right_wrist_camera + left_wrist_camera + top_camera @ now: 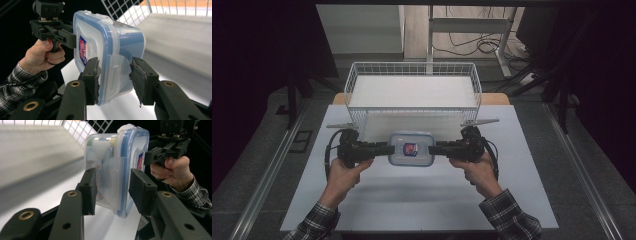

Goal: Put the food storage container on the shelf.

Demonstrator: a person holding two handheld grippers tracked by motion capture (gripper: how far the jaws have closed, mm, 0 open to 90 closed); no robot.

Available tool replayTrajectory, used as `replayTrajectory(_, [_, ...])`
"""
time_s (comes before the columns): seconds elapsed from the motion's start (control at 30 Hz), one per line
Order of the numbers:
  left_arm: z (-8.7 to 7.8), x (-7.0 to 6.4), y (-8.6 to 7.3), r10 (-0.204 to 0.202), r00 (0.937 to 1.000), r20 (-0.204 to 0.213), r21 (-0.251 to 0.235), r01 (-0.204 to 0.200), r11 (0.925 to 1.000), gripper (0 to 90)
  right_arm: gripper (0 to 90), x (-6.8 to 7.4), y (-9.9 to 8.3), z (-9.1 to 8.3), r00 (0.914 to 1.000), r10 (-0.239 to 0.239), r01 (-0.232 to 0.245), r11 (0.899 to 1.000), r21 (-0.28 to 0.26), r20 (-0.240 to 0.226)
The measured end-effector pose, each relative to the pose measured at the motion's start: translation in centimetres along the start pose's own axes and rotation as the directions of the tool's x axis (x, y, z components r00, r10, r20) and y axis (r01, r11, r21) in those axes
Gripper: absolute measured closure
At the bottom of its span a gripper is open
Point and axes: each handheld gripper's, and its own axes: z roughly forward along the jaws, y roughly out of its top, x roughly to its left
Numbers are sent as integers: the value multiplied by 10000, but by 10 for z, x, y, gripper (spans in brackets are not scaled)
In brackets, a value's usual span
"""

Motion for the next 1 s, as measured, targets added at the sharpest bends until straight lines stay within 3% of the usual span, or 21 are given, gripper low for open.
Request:
replayTrajectory(0.03, [0,0,0,0,10000,0,0,0,10000,583,584,0,4,-1,10000,-16,16,10000,-45,-16])
replayTrajectory(0.17, [-2,-5,26,190,9998,-71,-174,-192,9997,583,584,-1,23,-8,9999,-101,100,9997,-238,-40])
replayTrajectory(0.5, [-6,-7,73,372,9992,-162,-379,-378,9986,582,583,-4,71,-17,9997,-248,249,9980,-587,22])
replayTrajectory(0.73, [-10,2,109,380,9991,-197,-574,-390,9976,582,582,-9,102,-15,9994,-305,315,9964,-789,138])
replayTrajectory(1.0, [-1,20,127,159,9997,-192,-841,-174,9963,580,575,-22,130,-11,9987,-189,235,9948,-993,471])
